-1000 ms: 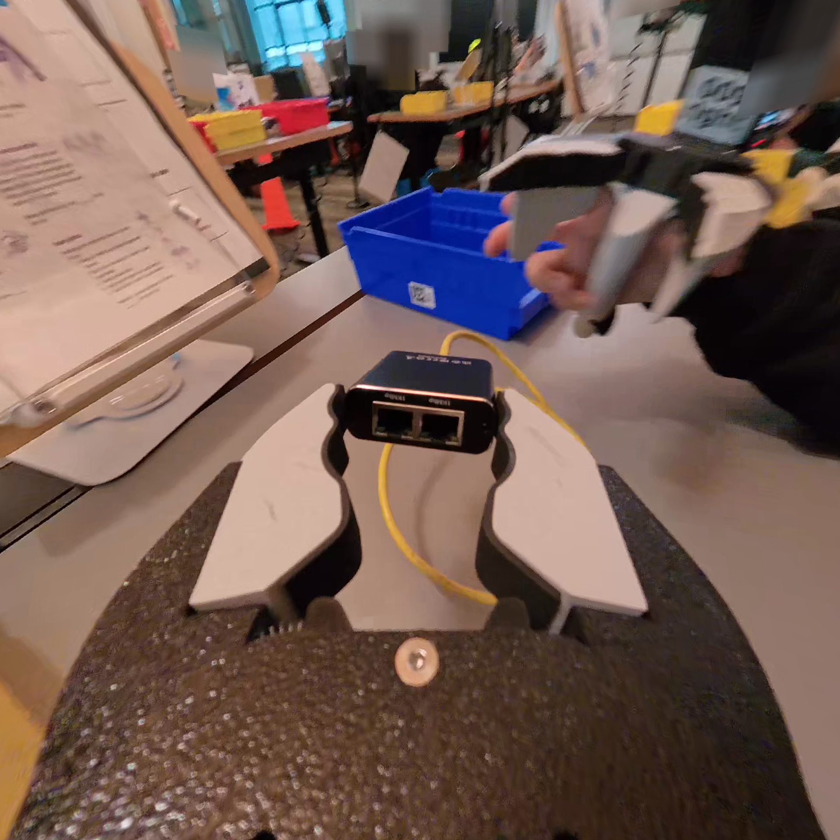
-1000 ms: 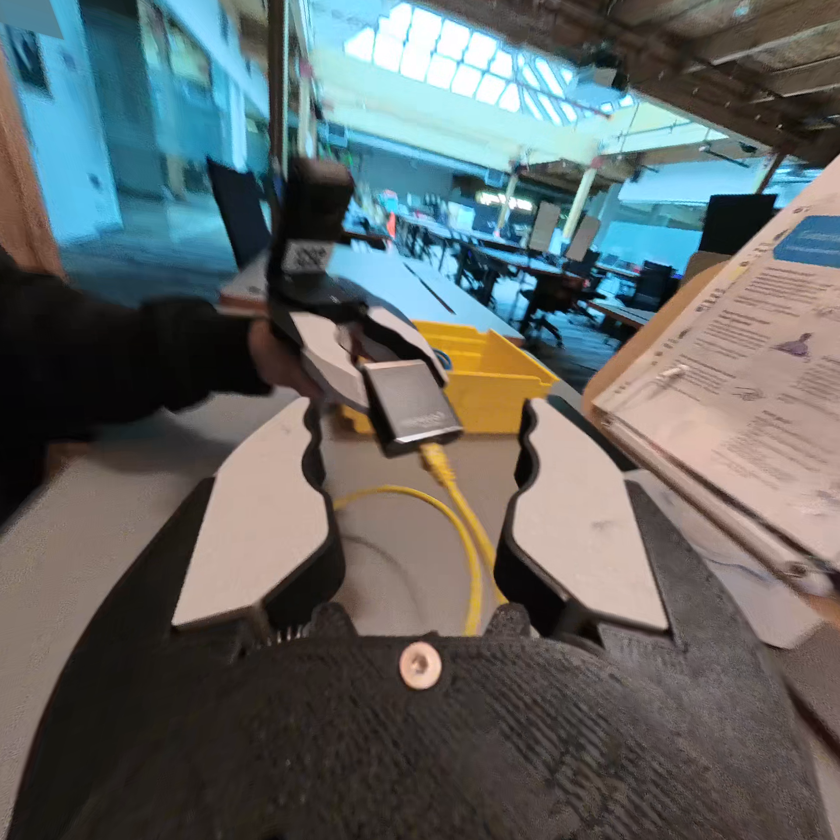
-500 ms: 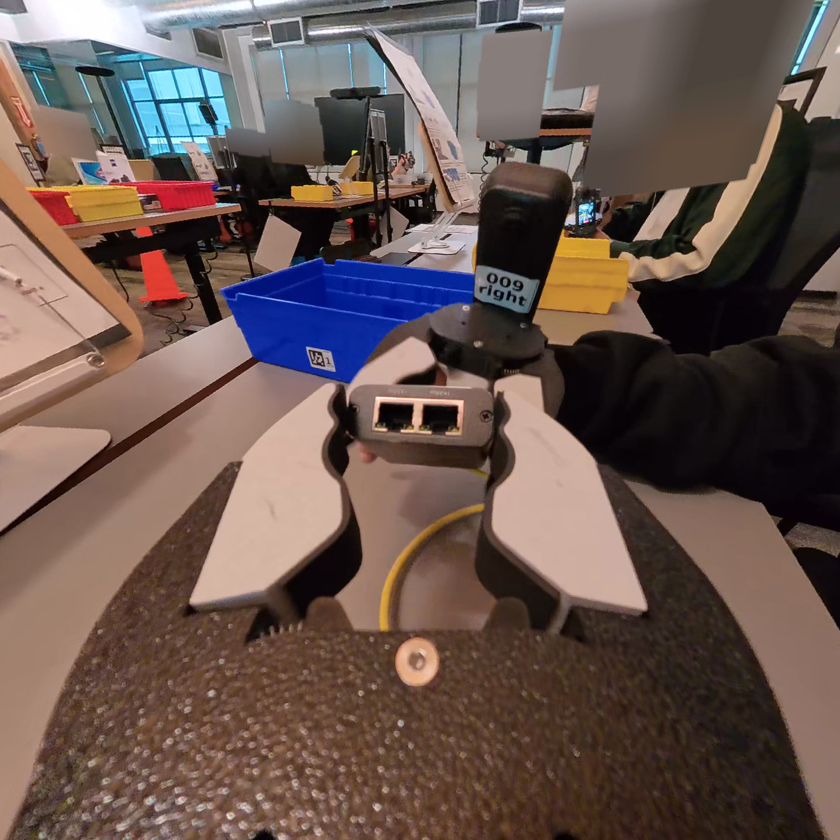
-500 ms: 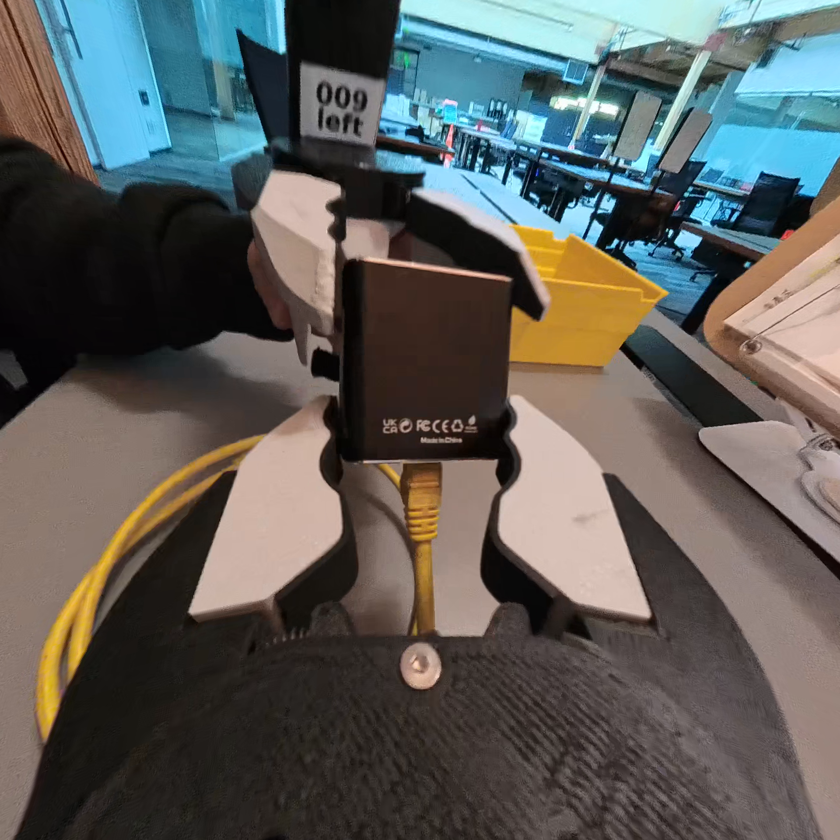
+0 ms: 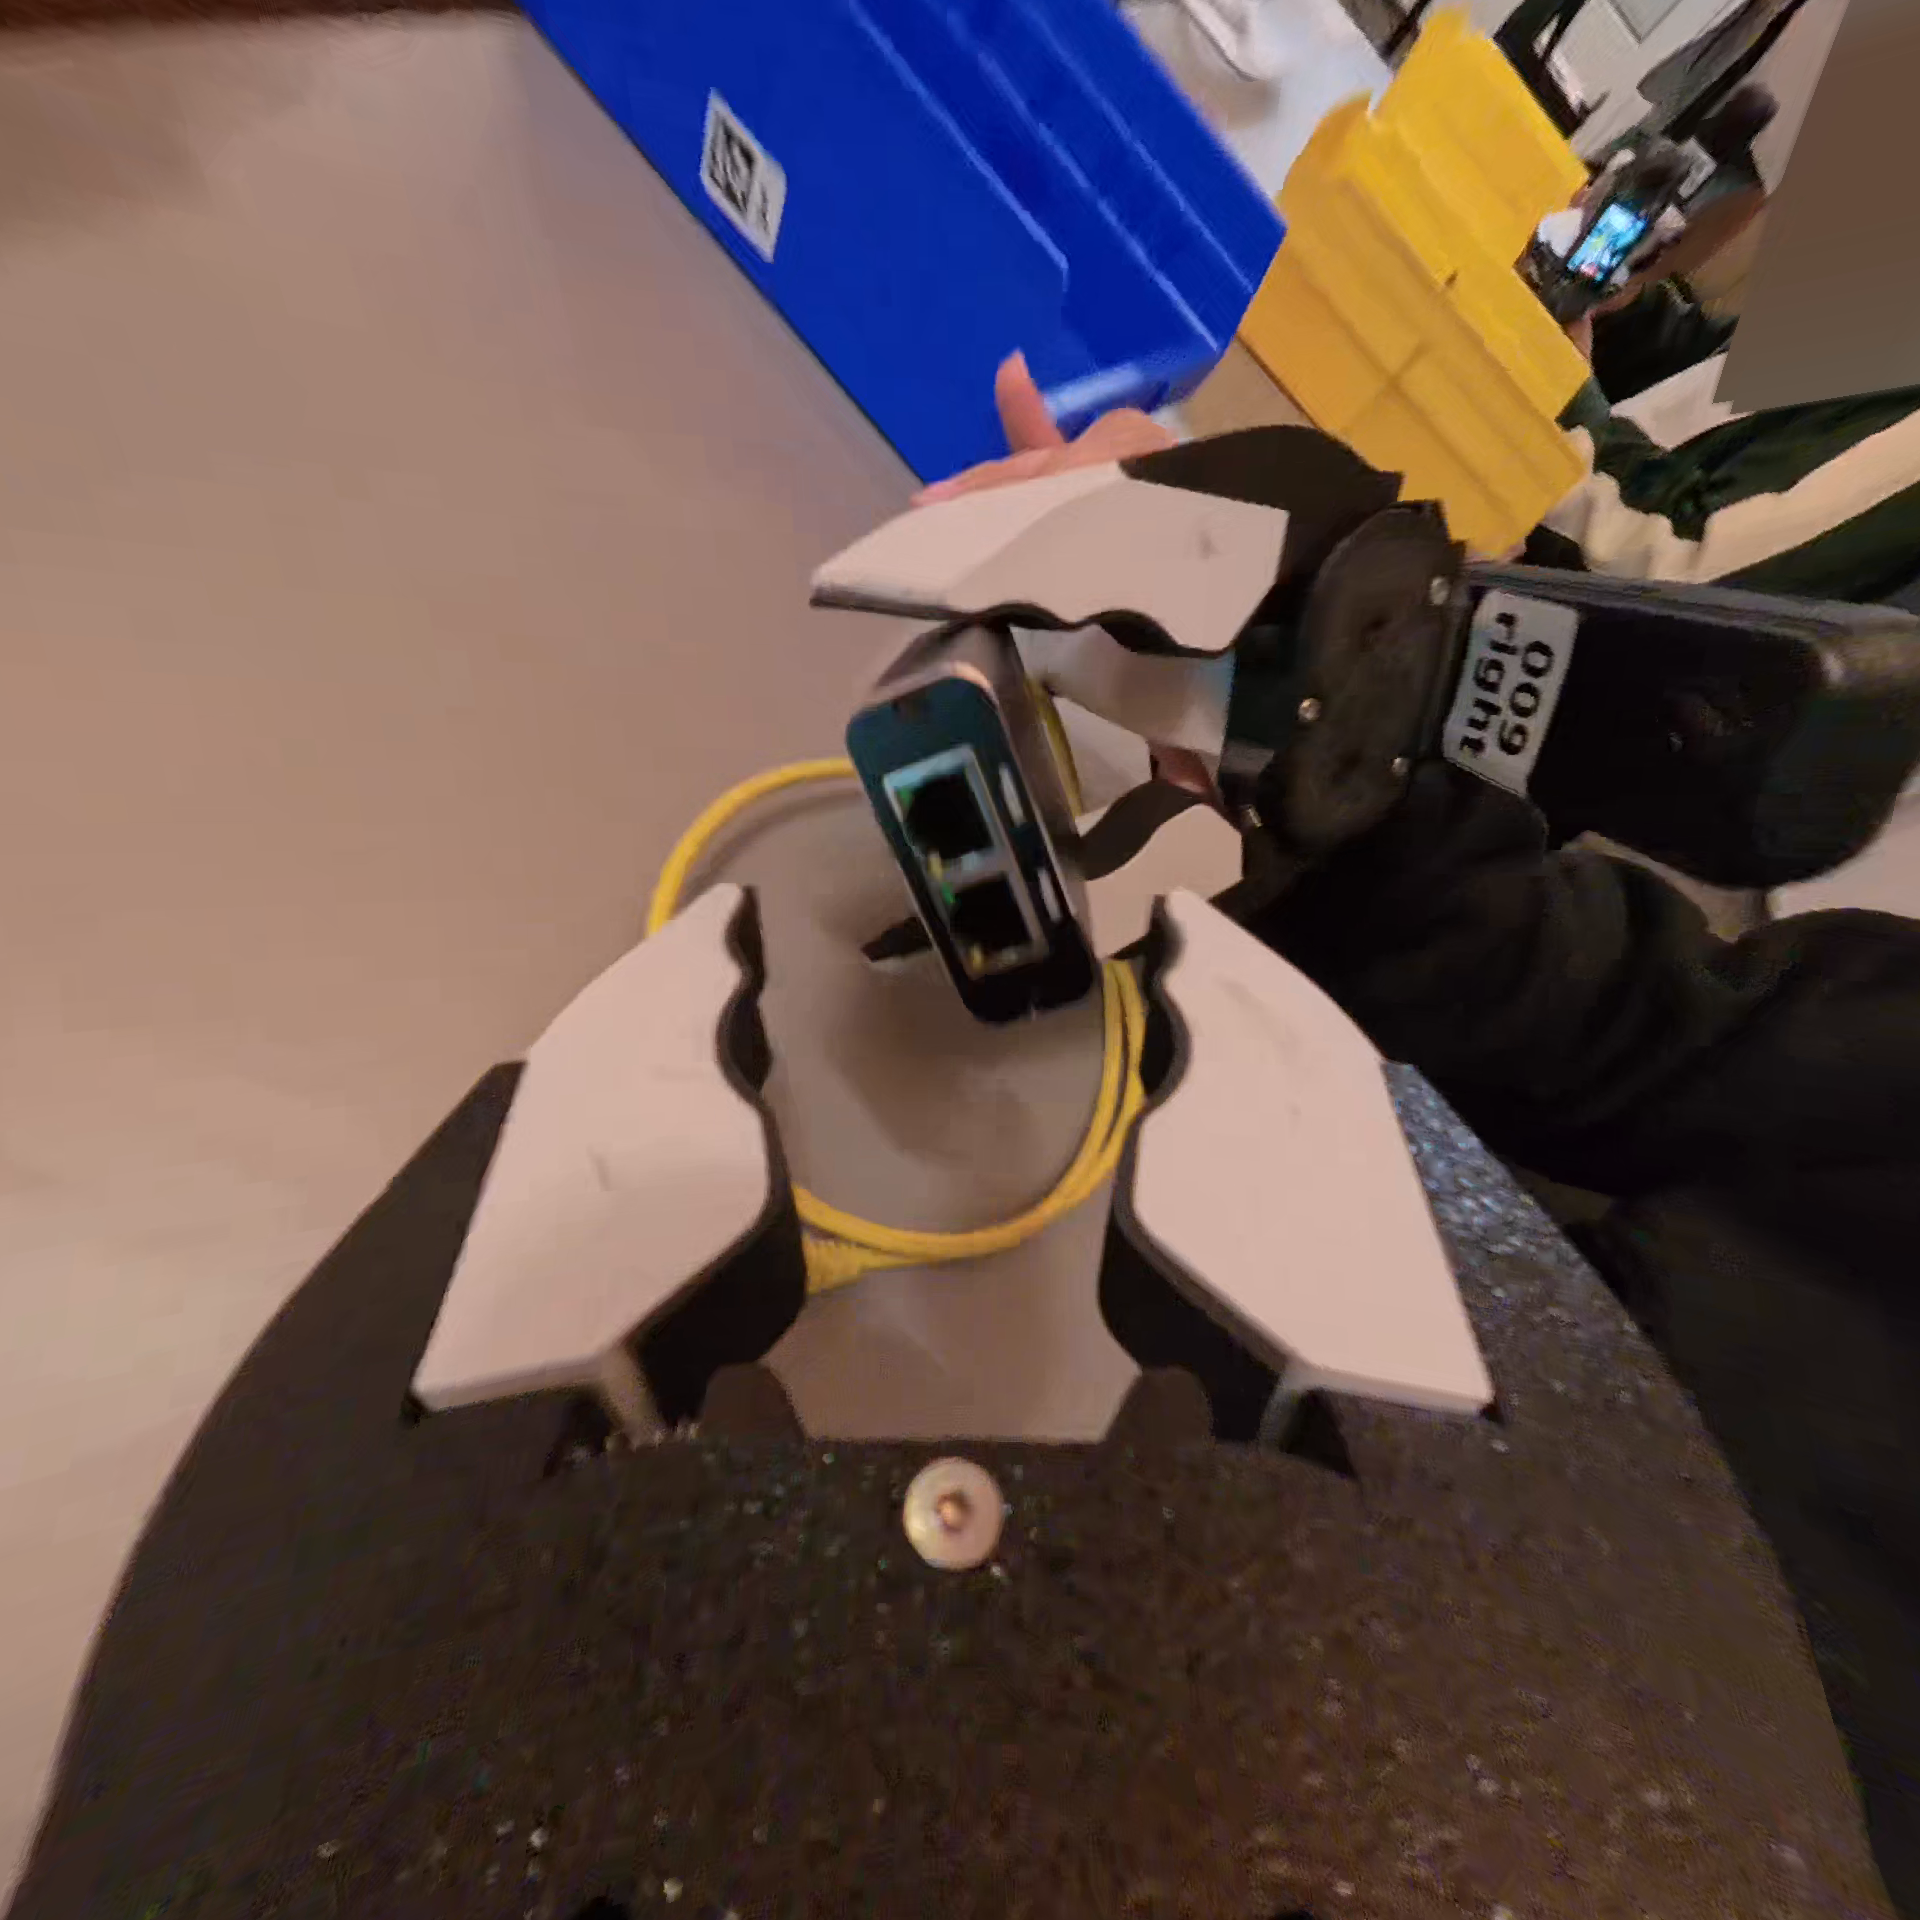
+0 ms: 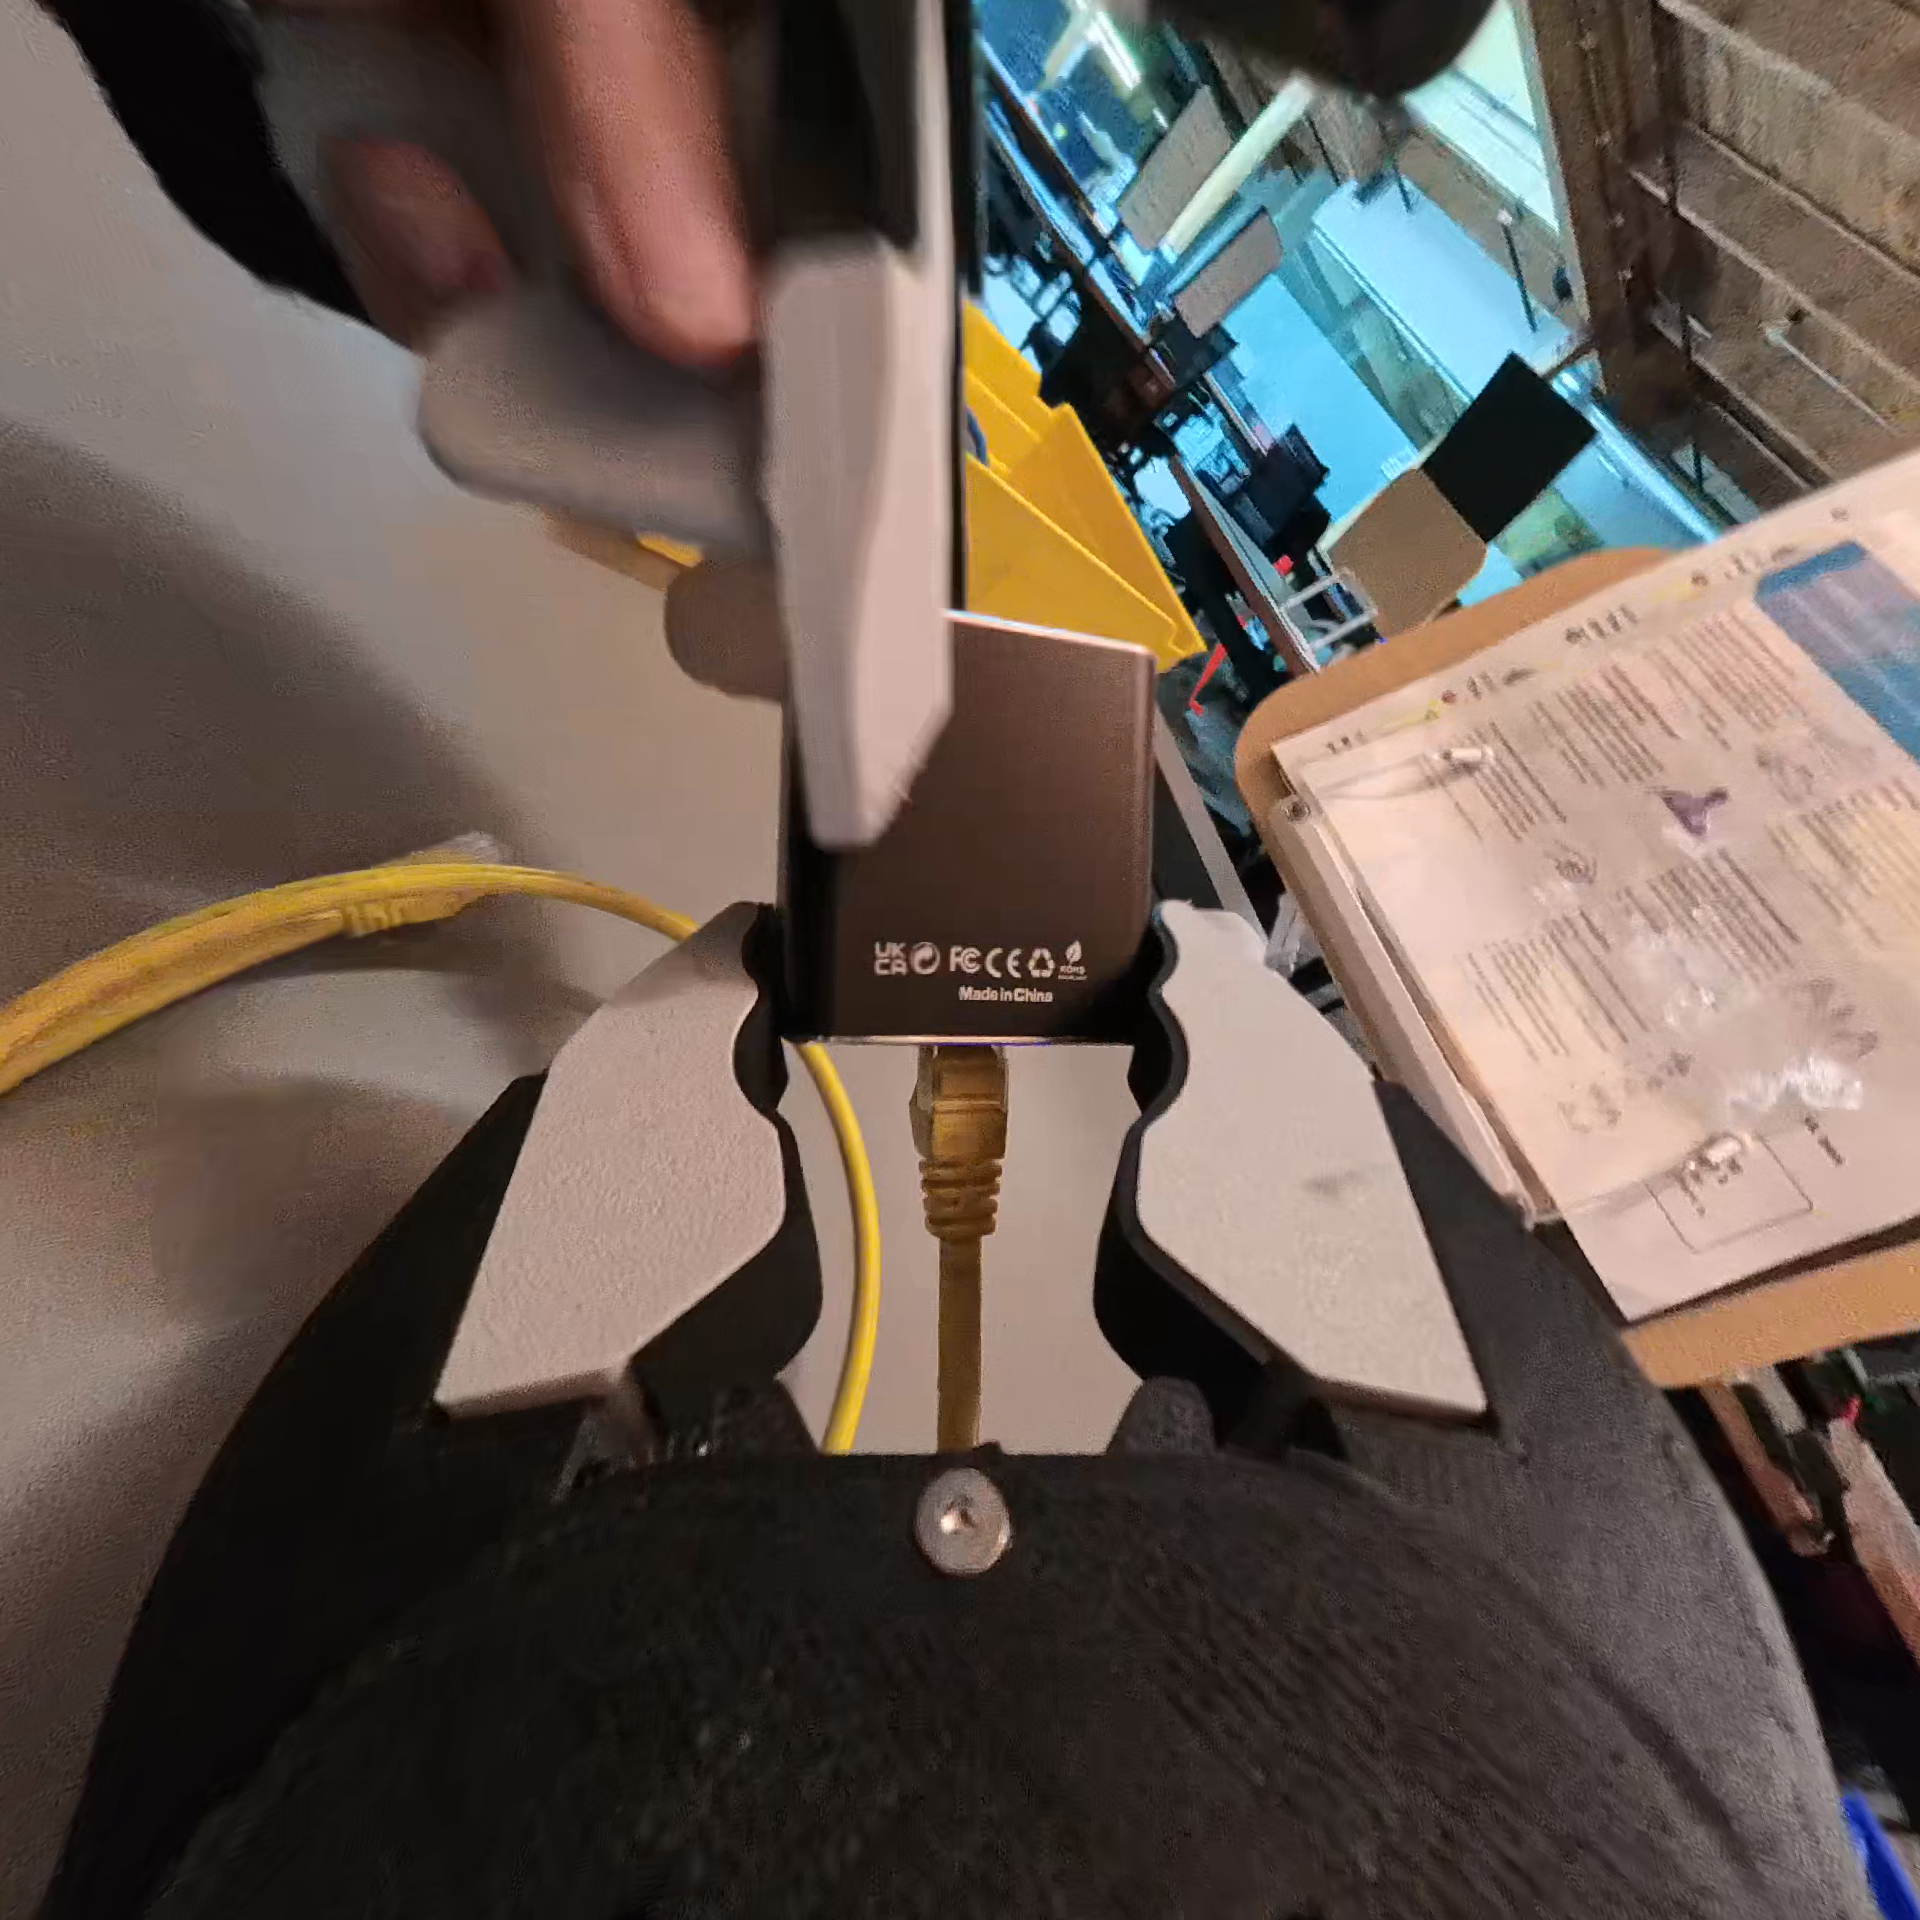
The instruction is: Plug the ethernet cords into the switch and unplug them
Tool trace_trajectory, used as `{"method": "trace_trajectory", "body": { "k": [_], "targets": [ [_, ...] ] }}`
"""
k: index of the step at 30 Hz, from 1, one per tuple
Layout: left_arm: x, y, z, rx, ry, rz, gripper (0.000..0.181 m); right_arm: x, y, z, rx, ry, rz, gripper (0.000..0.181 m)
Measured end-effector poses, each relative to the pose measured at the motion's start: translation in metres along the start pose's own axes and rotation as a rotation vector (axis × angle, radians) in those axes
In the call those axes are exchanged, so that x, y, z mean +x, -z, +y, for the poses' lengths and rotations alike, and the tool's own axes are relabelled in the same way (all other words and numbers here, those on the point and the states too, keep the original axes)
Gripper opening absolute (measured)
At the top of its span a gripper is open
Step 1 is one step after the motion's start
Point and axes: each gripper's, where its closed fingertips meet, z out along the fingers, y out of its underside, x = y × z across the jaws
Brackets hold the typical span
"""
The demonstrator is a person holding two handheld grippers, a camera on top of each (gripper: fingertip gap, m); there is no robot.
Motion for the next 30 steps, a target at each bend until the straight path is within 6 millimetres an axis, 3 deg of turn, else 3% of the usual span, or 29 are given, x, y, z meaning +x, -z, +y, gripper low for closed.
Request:
{"method": "trace_trajectory", "body": {
  "k": [4, 7, 9, 15, 19, 23, 27, 30],
  "targets": [
    [0.010, -0.009, -0.003, 0.054, 0.151, 0.204, 0.027, -0.008, 0.005, -0.005, 0.085, -0.043, -0.061, 0.063],
    [0.021, -0.011, -0.004, 0.098, 0.281, 0.415, 0.024, -0.014, 0.014, -0.019, 0.249, -0.235, -0.161, 0.073],
    [0.026, -0.010, -0.008, 0.134, 0.362, 0.501, 0.023, -0.014, 0.015, -0.019, 0.270, -0.290, -0.184, 0.071],
    [0.027, -0.010, -0.021, 0.256, 0.487, 0.503, 0.024, 0.007, 0.020, -0.024, 0.327, -0.364, -0.088, 0.087],
    [0.025, -0.011, -0.025, 0.319, 0.558, 0.493, 0.023, 0.006, 0.024, -0.030, 0.364, -0.414, -0.124, 0.078],
    [0.018, -0.011, -0.027, 0.369, 0.629, 0.483, 0.024, 0.002, 0.024, -0.024, 0.292, -0.394, -0.145, 0.077],
    [0.012, -0.005, -0.034, 0.462, 0.701, 0.476, 0.024, 0.011, 0.031, -0.026, 0.300, -0.404, -0.112, 0.081],
    [0.015, -0.011, -0.032, 0.486, 0.743, 0.467, 0.024, 0.007, 0.027, -0.016, 0.246, -0.370, -0.087, 0.064]
  ]
}}
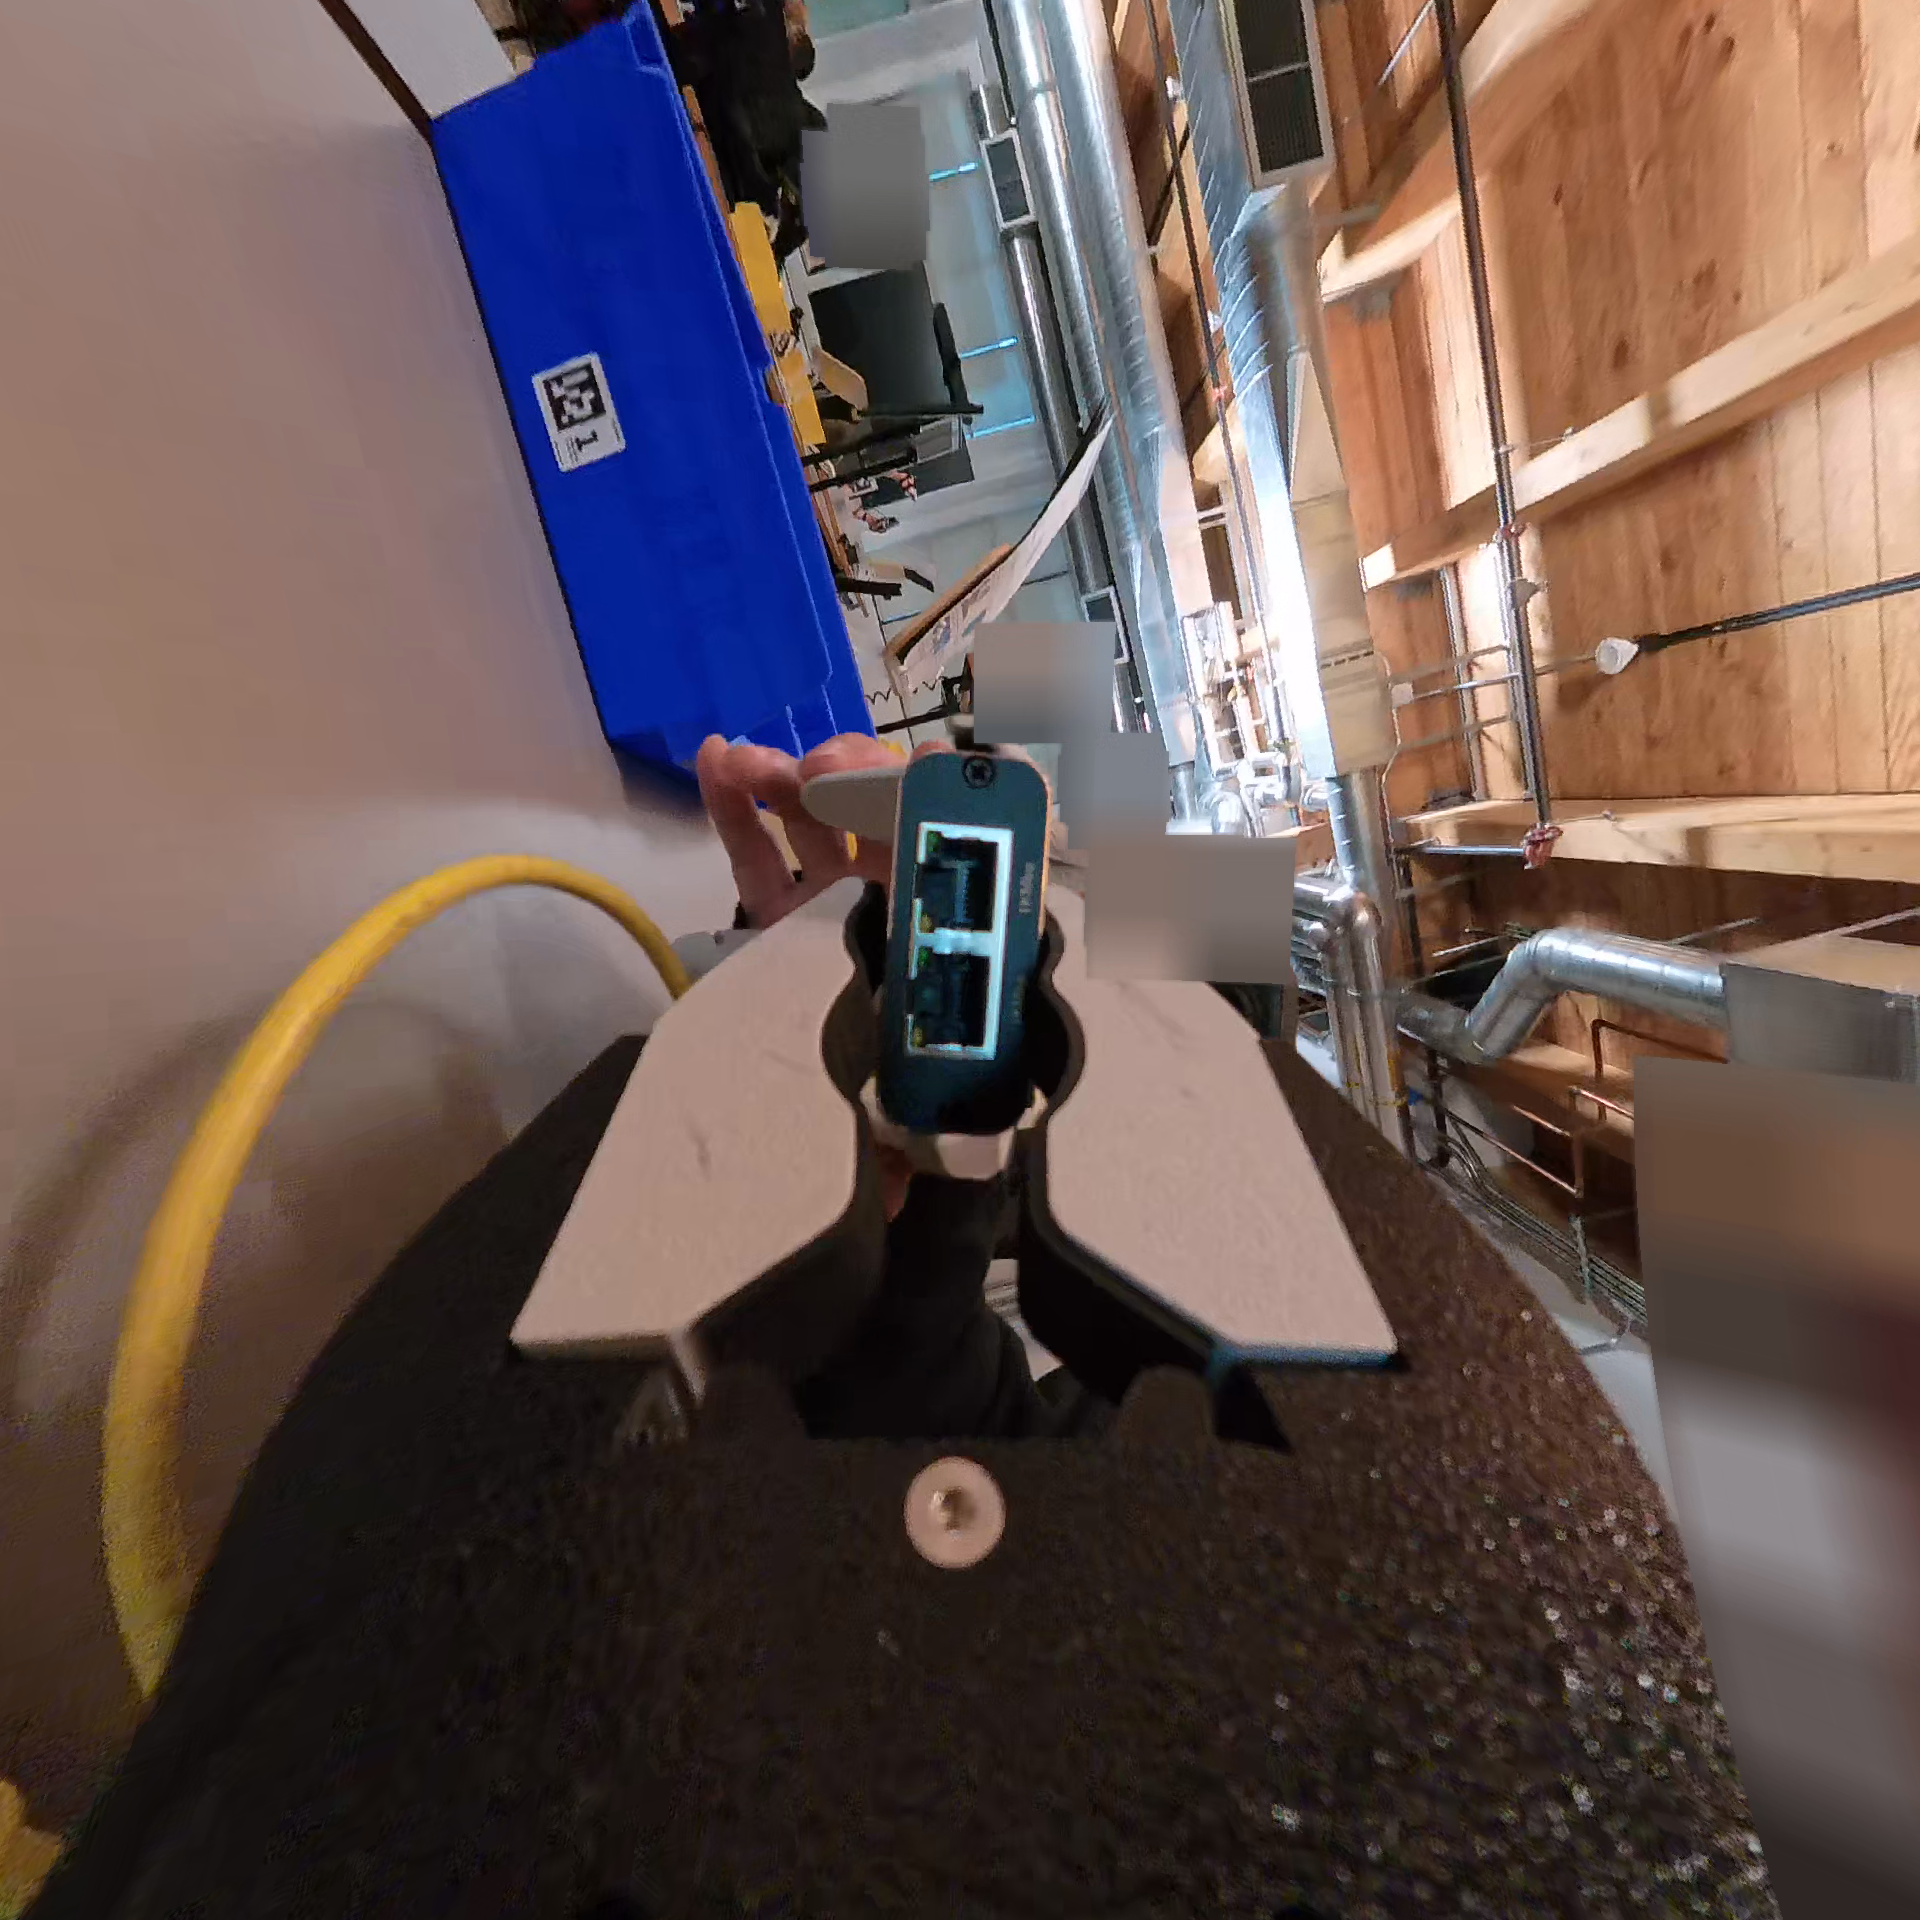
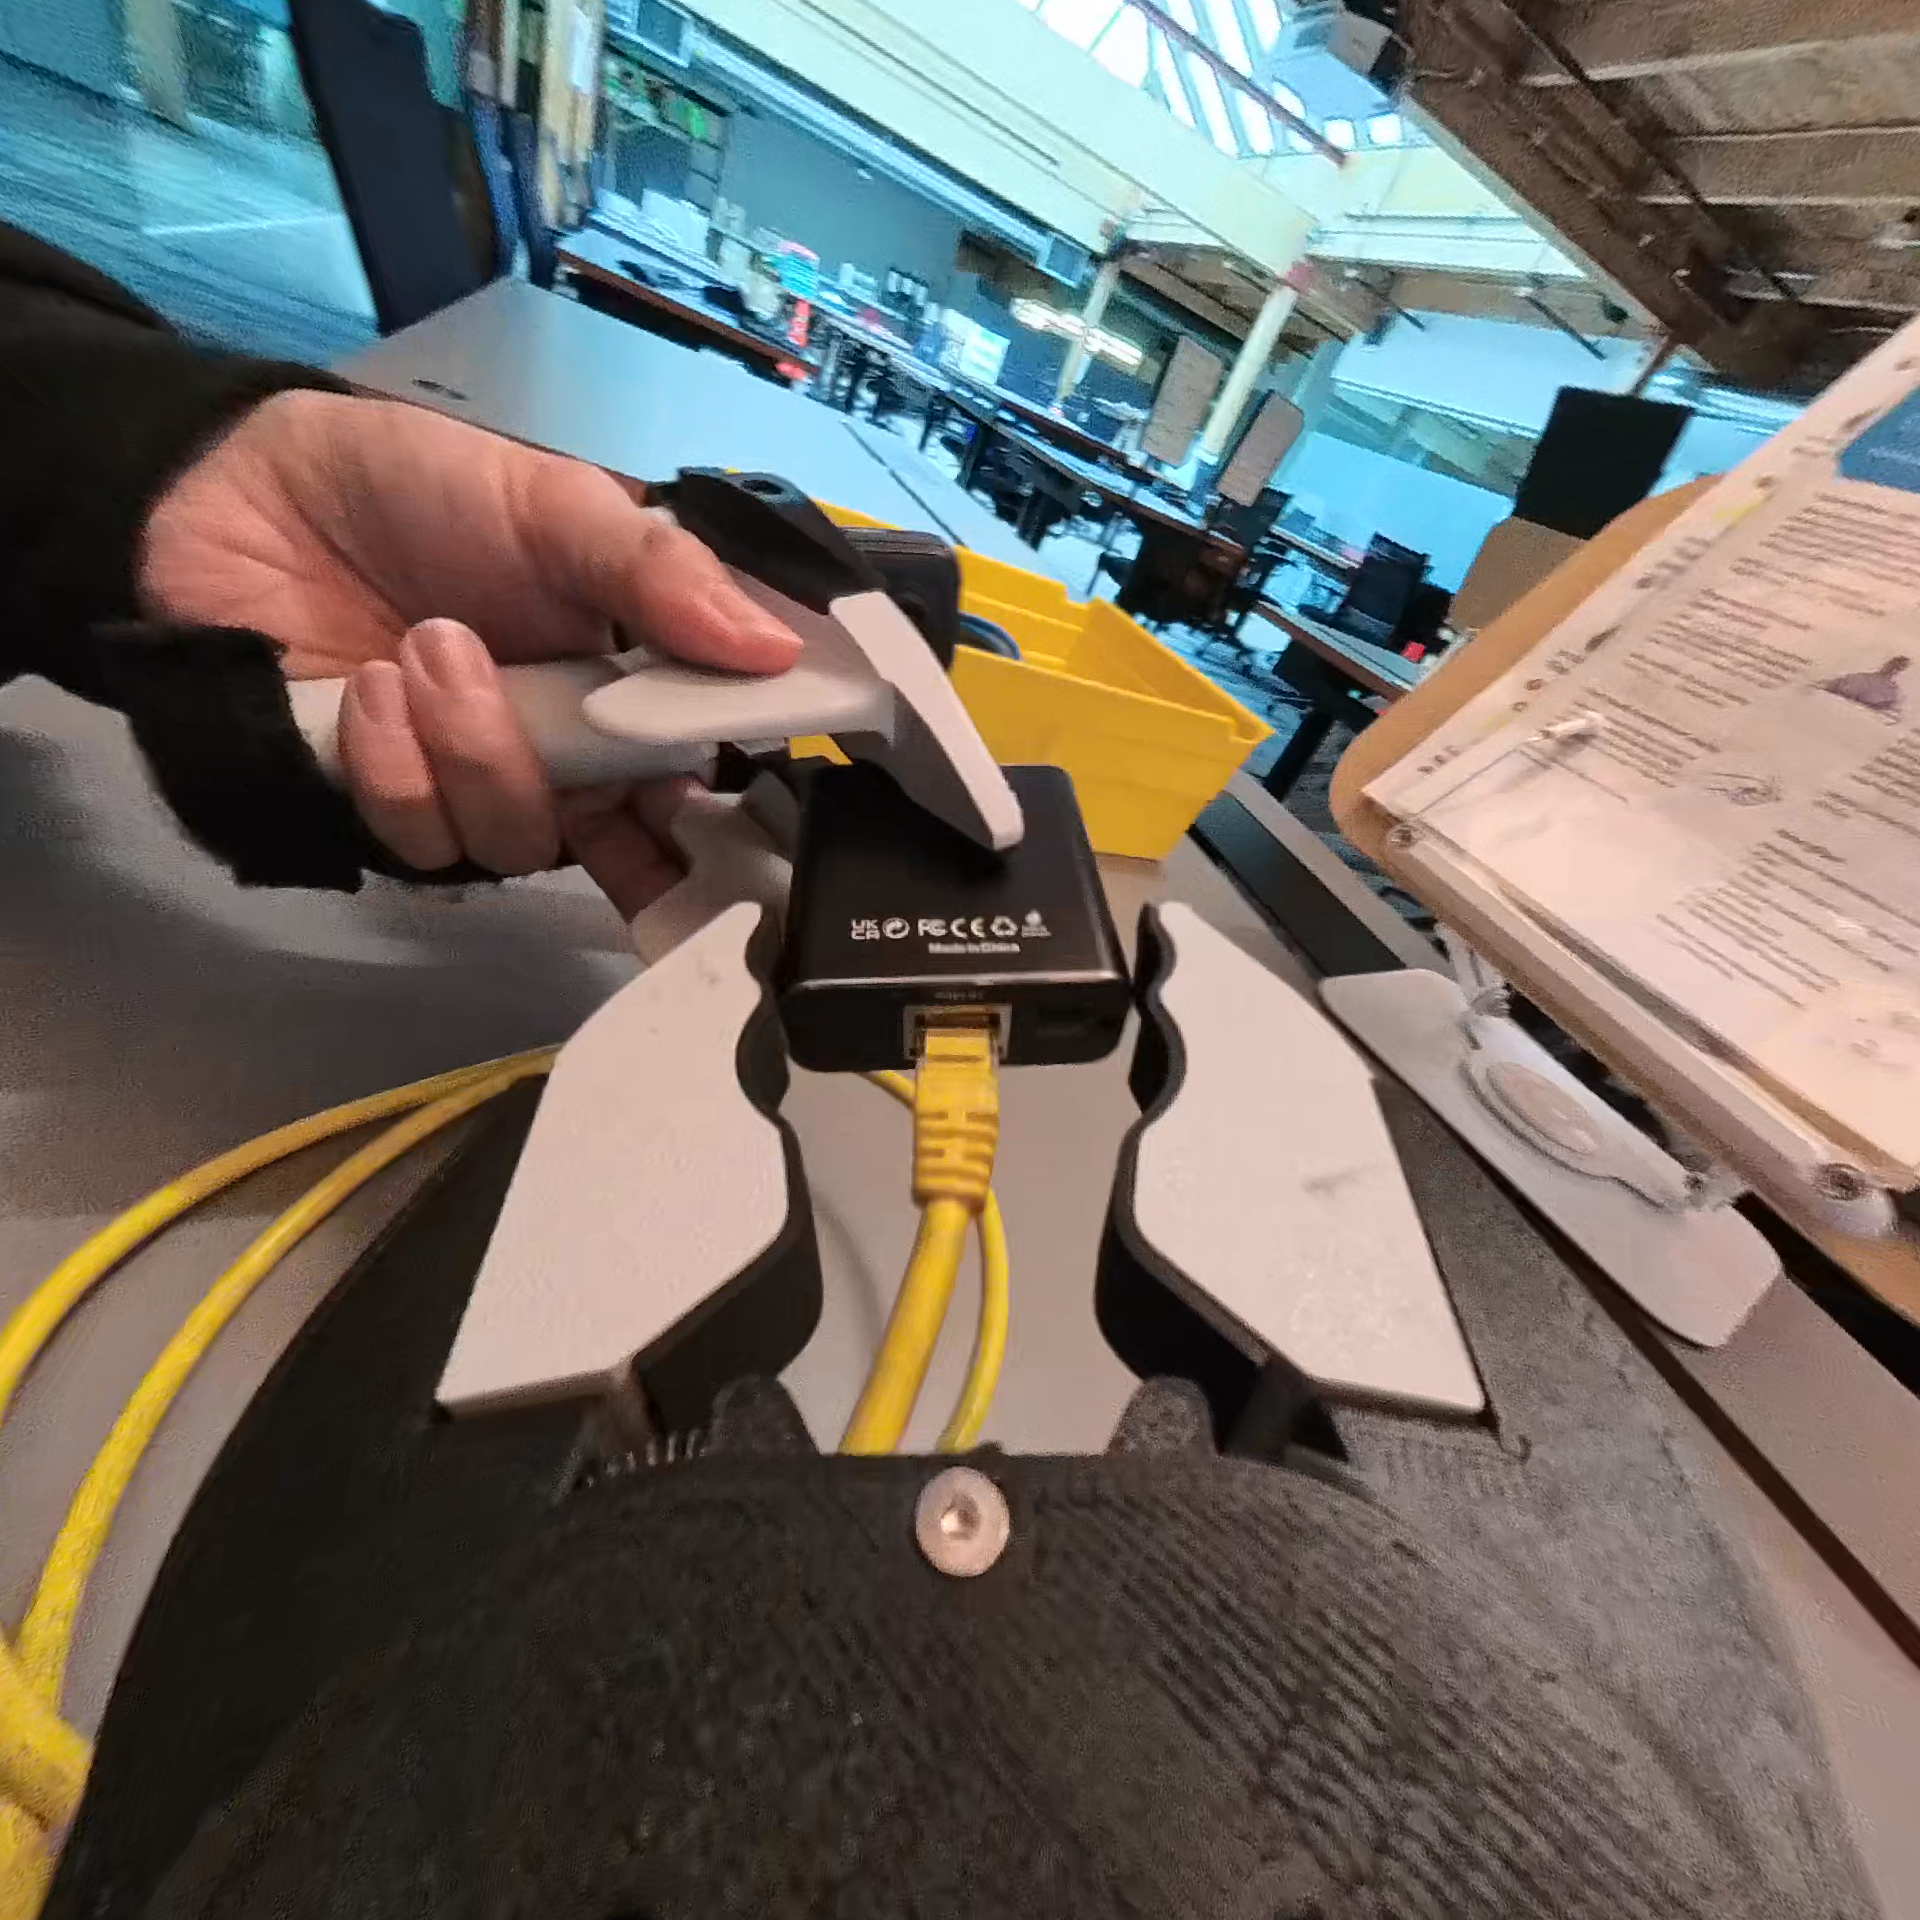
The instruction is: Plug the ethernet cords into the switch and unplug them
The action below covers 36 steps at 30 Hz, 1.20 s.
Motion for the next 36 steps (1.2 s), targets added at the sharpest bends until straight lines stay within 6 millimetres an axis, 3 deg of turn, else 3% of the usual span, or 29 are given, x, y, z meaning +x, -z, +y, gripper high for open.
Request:
{"method": "trace_trajectory", "body": {
  "k": [6, 9, 12, 15, 17, 20, 23, 26, 30, 33, 36],
  "targets": [
    [-0.005, -0.004, 0.007, -0.013, 0.023, 0.012, 0.025, -0.005, 0.001, 0.005, 0.045, -0.023, -0.051, 0.062],
    [-0.007, -0.002, 0.011, -0.065, -0.071, -0.003, 0.025, -0.008, 0.000, 0.007, 0.054, -0.078, -0.097, 0.062],
    [0.005, 0.008, 0.011, -0.106, -0.329, -0.073, 0.031, 0.003, 0.012, 0.000, 0.150, -0.191, -0.098, 0.062],
    [0.038, 0.033, 0.006, -0.167, -0.684, -0.104, 0.035, 0.019, 0.029, 0.003, 0.209, -0.255, -0.095, 0.062],
    [0.046, 0.063, -0.017, -0.177, -1.008, -0.251, 0.037, 0.024, 0.033, 0.009, 0.215, -0.264, -0.093, 0.062],
    [0.040, 0.123, -0.081, -0.200, -1.432, -0.620, 0.048, 0.020, 0.032, 0.013, 0.212, -0.280, -0.130, 0.062],
    [0.017, 0.181, -0.140, -0.381, -1.611, -0.939, 0.043, 0.016, 0.030, 0.014, 0.199, -0.278, -0.159, 0.062],
    [-0.020, 0.224, -0.186, -0.652, -1.689, -1.194, 0.045, 0.015, 0.030, 0.014, 0.201, -0.276, -0.170, 0.061],
    [-0.060, 0.245, -0.225, -0.889, -1.740, -1.338, 0.041, 0.012, 0.030, 0.013, 0.200, -0.269, -0.188, 0.062],
    [-0.084, 0.251, -0.245, -0.908, -1.635, -1.386, 0.029, 0.014, 0.033, 0.012, 0.220, -0.277, -0.183, 0.061],
    [-0.097, 0.252, -0.241, -0.935, -1.532, -1.339, 0.025, 0.016, 0.036, 0.010, 0.246, -0.289, -0.186, 0.062]
  ]
}}
